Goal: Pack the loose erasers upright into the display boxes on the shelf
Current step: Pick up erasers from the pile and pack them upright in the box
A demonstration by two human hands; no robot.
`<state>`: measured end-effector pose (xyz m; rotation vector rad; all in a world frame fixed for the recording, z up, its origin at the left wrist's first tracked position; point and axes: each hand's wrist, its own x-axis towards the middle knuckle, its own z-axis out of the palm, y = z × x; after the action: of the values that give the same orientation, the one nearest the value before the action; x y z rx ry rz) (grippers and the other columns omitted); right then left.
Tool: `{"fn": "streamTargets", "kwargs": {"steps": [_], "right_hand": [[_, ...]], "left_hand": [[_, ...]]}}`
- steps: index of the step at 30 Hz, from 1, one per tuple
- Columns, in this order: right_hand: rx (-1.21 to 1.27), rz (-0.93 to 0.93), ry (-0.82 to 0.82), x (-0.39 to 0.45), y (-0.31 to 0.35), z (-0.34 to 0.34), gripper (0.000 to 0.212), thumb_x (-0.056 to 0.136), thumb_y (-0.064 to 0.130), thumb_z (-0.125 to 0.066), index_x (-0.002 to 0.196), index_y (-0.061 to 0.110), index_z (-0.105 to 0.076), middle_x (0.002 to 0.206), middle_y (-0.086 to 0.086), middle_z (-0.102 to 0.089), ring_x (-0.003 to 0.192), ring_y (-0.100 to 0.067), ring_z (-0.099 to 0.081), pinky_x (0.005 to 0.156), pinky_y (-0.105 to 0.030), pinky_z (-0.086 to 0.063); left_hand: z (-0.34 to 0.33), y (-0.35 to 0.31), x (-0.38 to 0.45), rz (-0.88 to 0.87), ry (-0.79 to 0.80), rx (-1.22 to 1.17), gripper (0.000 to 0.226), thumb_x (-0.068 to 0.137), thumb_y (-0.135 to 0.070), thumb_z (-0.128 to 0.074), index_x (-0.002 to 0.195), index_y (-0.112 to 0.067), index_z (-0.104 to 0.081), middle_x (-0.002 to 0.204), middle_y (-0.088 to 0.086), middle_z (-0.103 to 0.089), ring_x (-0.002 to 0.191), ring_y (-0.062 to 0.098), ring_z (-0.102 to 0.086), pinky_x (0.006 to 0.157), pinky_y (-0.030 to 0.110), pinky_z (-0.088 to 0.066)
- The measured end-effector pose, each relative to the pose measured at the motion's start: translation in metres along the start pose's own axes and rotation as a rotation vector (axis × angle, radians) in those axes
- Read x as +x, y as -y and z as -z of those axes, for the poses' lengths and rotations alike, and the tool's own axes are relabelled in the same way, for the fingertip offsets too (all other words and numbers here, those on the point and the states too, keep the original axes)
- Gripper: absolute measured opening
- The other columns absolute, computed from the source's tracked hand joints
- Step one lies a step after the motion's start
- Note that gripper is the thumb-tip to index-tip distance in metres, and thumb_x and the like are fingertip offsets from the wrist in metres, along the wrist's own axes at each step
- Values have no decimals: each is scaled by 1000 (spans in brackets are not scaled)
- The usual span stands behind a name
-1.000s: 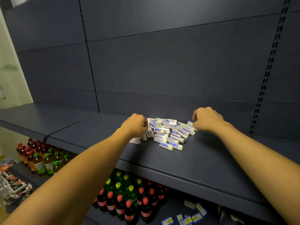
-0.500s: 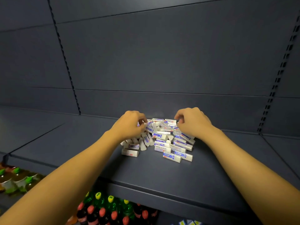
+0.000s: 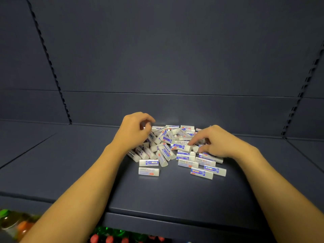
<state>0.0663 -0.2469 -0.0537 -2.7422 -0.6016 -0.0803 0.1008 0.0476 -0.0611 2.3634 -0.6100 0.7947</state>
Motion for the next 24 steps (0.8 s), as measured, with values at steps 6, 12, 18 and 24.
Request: {"fn": "streamTargets", "kwargs": {"steps": [6, 12, 18, 24], "right_hand": [[29, 43, -15, 12, 0, -10, 29, 79, 30, -83, 104, 44, -76, 108, 18, -72, 90, -1, -58, 76, -21, -48], [224, -29, -292, 11, 0, -12, 18, 74, 33, -87, 90, 35, -79, 83, 19, -73, 71, -3, -58, 63, -18, -44], [393, -1, -517, 5, 0, -6, 12, 82, 24, -82, 93, 24, -79, 72, 17, -72, 47, -7, -40, 51, -14, -40], [350, -4, -549, 3, 8, 9, 12, 85, 25, -78, 96, 30, -77, 72, 21, -69, 48, -8, -39, 49, -14, -39]], "left_hand": [[1, 13, -5, 51, 62, -54, 24, 87, -7, -62, 93, -25, -76, 82, -13, -65, 72, 7, -58, 67, 9, -38], [1, 16, -3, 34, 204, -26, 20, 88, -11, -66, 90, -27, -78, 82, -15, -65, 70, 7, -59, 64, 8, -39], [12, 8, -4, 24, 299, -78, 18, 87, -14, -70, 85, -30, -78, 79, -17, -70, 71, 3, -61, 64, 11, -42], [37, -7, -9, 17, 617, 43, 8, 83, -24, -76, 78, -31, -78, 77, -18, -73, 74, 1, -67, 71, 19, -53]]}}
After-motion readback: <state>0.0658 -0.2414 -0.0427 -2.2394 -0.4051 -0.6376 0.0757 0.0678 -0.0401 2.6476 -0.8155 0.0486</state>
